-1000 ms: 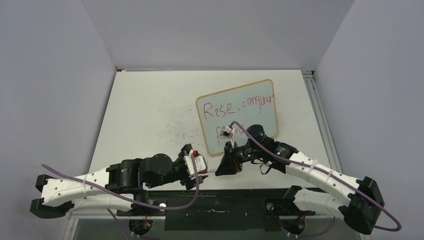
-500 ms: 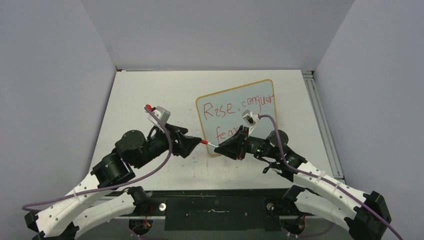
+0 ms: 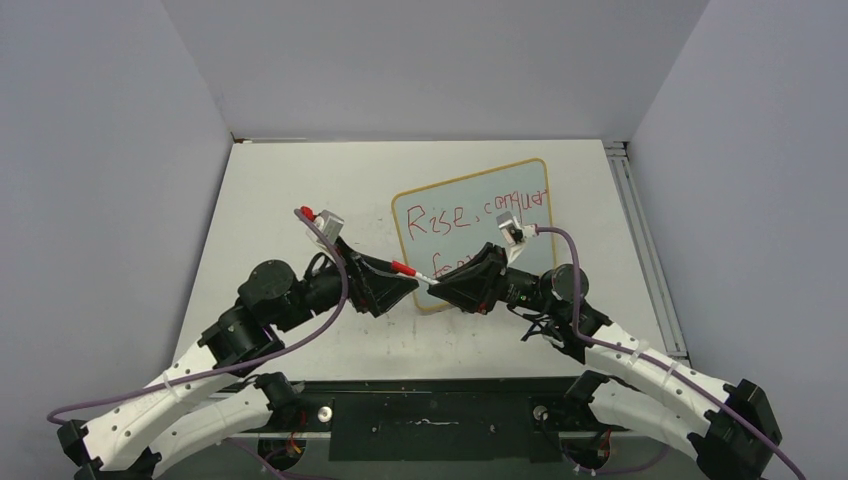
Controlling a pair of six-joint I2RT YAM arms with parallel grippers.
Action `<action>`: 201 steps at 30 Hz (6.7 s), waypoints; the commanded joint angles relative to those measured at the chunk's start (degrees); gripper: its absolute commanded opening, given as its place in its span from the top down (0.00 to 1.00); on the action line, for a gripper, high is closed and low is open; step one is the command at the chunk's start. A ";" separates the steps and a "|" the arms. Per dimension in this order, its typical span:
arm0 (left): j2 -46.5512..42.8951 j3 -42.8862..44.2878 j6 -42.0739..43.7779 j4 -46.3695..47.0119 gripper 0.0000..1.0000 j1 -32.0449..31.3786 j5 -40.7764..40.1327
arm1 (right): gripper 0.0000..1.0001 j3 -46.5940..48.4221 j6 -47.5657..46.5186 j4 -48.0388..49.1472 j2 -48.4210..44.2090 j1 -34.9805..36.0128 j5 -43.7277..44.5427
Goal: Write a sentence on the whiteboard
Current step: Close the whiteboard marker at the center of the board, then place the whiteboard marker at the center of the board, then reset both arms
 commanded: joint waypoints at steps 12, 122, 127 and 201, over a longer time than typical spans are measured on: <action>-2.43 -1.56 -3.76 10.49 0.54 2.17 1.69 | 0.95 -1.12 4.34 11.28 2.20 0.63 -3.98; 6.12 1.88 18.67 -7.78 0.03 35.08 -4.55 | 0.95 -4.39 -11.83 -22.35 -0.58 12.08 35.39; 5.82 -2.31 20.00 -6.84 0.03 39.19 -1.19 | 0.93 -3.95 -10.66 -18.92 9.34 18.99 43.56; -0.31 -0.28 21.35 -14.01 0.04 39.20 -23.97 | 0.10 8.45 -28.31 -43.56 -13.07 -38.41 42.78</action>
